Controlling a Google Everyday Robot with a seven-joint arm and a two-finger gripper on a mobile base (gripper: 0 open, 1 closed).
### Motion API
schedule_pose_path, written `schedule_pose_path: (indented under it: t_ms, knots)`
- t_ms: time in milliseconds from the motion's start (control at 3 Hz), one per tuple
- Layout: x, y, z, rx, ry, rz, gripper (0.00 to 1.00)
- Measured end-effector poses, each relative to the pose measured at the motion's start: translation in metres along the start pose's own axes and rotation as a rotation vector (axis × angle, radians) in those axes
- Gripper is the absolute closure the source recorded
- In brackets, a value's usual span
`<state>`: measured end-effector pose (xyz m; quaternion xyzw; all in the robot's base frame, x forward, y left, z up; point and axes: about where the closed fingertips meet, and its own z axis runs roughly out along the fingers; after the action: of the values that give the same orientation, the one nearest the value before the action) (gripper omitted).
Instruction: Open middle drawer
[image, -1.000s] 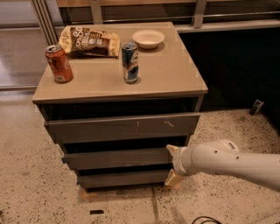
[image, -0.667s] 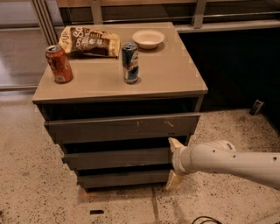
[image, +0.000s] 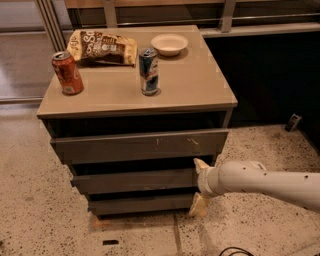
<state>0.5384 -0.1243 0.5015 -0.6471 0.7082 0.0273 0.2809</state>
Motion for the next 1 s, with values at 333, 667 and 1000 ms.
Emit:
schedule_pose_path:
  t_ms: [333, 667, 1000]
  knots:
    - [0.008, 0.0, 0.018, -0.031, -0.006, 0.016, 0.0]
    - [0.013, -0.006, 0.034, -0.055, -0.005, 0.008, 0.0]
    - [0.011, -0.022, 0.052, -0.084, -0.018, -0.028, 0.0]
